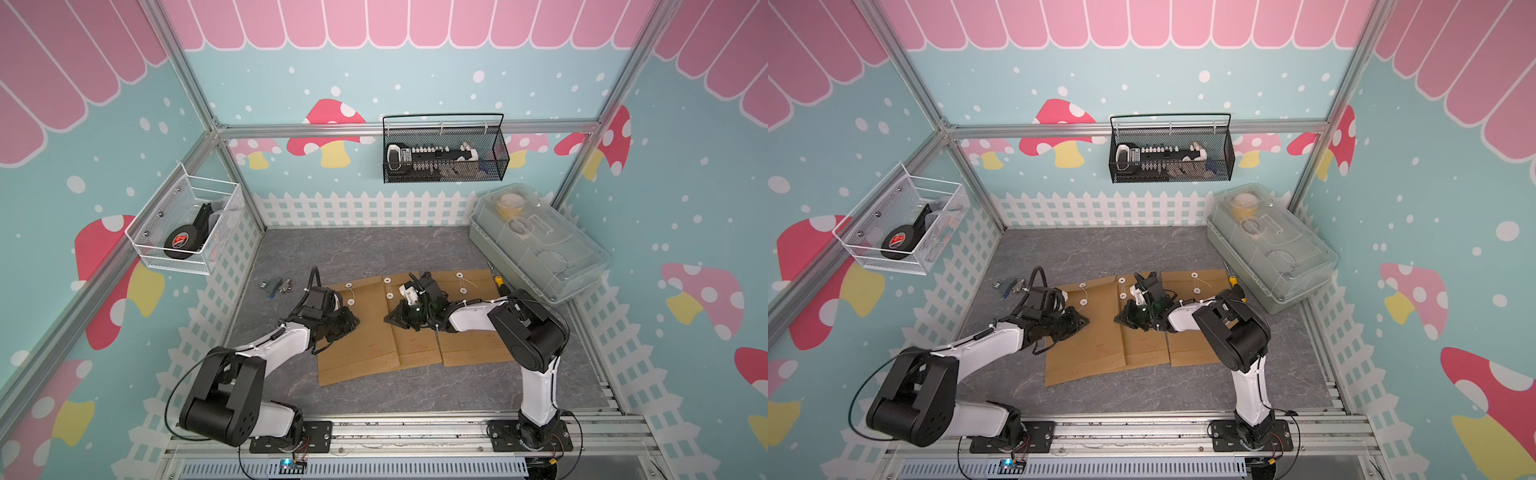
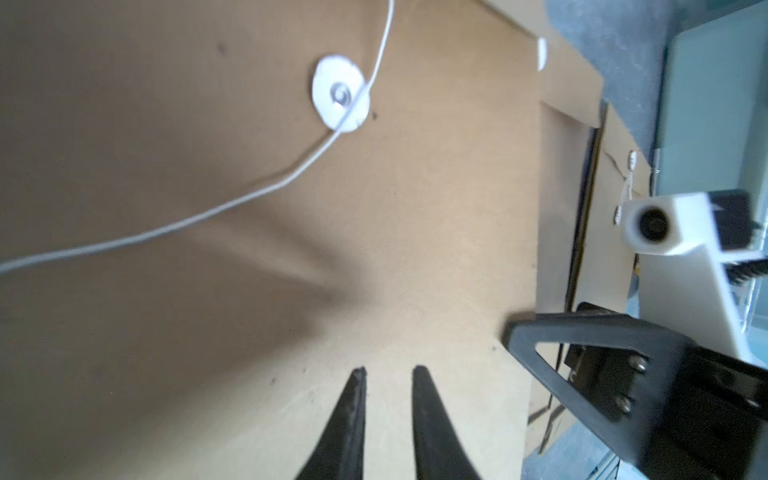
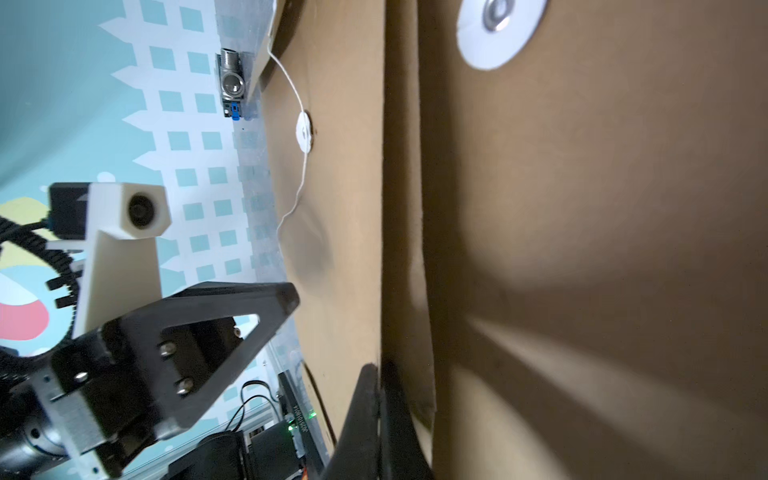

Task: Close the mouth of the file bag
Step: Pick up the file bag from the center of the board.

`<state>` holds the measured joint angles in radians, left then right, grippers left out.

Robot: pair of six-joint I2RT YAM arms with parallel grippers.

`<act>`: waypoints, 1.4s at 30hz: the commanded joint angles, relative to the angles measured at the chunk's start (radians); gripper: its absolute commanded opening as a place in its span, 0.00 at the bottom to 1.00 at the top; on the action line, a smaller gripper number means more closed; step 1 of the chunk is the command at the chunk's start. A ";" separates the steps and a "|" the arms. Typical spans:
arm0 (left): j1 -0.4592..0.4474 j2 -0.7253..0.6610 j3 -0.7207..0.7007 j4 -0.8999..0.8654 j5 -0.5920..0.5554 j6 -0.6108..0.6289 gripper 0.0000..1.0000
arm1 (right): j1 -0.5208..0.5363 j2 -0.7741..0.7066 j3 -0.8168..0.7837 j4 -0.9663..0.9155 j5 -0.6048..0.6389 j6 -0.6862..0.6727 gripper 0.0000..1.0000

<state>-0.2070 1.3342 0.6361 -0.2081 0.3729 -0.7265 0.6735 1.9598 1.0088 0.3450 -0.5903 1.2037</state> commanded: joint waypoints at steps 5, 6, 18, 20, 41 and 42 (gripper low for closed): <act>0.244 -0.176 0.160 -0.312 0.042 0.085 0.48 | -0.023 -0.152 -0.003 0.034 -0.044 0.267 0.00; 0.280 -0.186 0.158 -0.328 0.040 0.078 0.49 | -0.032 -0.165 -0.008 0.035 -0.045 0.310 0.00; 0.287 -0.278 -0.075 -0.307 0.063 -0.064 0.63 | -0.057 -0.231 -0.029 0.016 0.002 0.537 0.00; 0.287 -0.303 -0.113 -0.295 0.057 -0.077 0.64 | -0.056 -0.228 -0.029 0.014 -0.004 0.533 0.00; 0.286 -0.443 -0.231 0.014 0.228 -0.381 0.26 | -0.057 -0.170 -0.010 0.007 -0.045 0.270 0.25; 0.286 -0.445 -0.230 0.013 0.230 -0.383 0.25 | -0.057 -0.163 -0.009 0.017 -0.046 0.270 0.26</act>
<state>0.0837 0.9012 0.3767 -0.2497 0.5247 -1.0672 0.5926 1.7668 0.9871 0.2947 -0.5732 1.4864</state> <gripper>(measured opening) 0.256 0.252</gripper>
